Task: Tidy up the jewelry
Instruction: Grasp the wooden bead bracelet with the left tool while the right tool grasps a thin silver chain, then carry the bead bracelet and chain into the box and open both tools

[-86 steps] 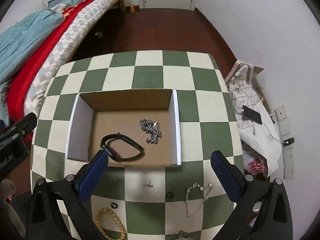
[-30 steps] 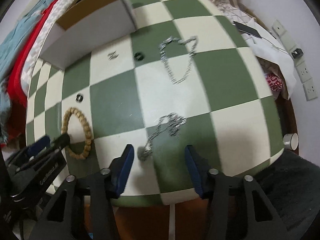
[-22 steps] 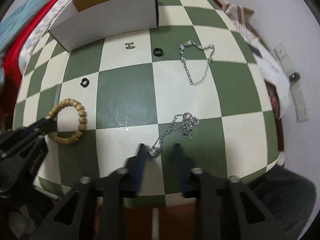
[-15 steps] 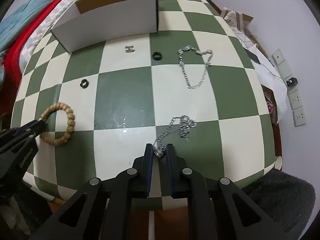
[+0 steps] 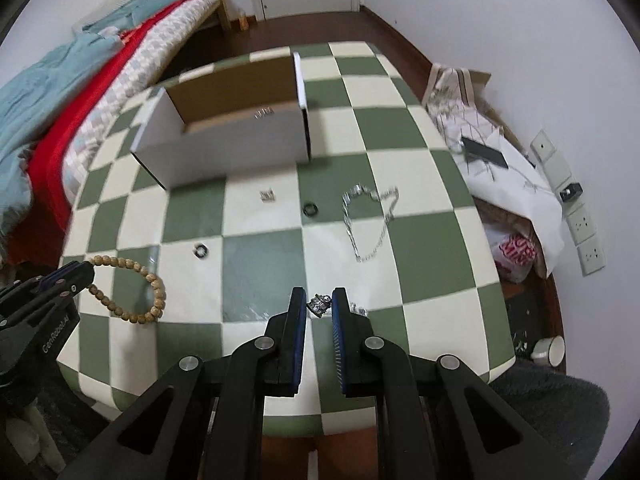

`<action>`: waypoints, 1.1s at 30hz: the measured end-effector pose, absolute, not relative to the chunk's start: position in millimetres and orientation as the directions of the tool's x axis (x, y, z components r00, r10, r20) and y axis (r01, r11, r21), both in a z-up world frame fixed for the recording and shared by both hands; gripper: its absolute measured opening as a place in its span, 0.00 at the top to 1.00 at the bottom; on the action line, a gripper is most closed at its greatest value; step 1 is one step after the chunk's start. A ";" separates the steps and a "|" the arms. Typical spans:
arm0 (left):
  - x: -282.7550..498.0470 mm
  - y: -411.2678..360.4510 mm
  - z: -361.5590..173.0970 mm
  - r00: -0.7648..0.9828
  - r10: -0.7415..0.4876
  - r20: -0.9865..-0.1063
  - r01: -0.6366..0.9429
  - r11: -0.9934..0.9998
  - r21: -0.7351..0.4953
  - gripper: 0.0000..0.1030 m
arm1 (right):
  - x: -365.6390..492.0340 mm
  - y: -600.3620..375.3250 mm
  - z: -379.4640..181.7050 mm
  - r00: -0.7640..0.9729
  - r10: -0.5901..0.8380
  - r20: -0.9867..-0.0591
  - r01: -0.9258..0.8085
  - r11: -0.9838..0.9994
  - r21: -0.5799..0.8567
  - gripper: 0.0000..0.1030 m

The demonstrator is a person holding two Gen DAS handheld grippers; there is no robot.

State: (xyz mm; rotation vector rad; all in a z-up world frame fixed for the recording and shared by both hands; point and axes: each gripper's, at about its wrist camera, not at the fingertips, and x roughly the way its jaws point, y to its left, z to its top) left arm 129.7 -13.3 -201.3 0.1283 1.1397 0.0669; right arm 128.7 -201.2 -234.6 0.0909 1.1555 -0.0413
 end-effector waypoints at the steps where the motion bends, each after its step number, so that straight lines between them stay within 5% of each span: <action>1: 130.1 -13.4 -197.2 0.426 0.115 -0.897 0.012 0.991 0.133 0.94 | 129.0 -199.7 -229.0 0.415 0.020 -0.910 0.075 0.996 0.057 0.87; 24: 197.4 -19.3 -96.3 0.565 0.003 -0.825 0.009 1.000 0.010 0.94 | 197.7 -191.3 -111.2 0.586 0.104 -0.803 -0.006 0.992 0.124 0.87; 33: 283.1 -17.7 -117.4 0.467 -0.071 -0.882 0.049 0.997 -0.055 0.94 | 284.0 -193.4 -118.0 0.540 0.191 -0.820 -0.046 0.979 0.198 0.87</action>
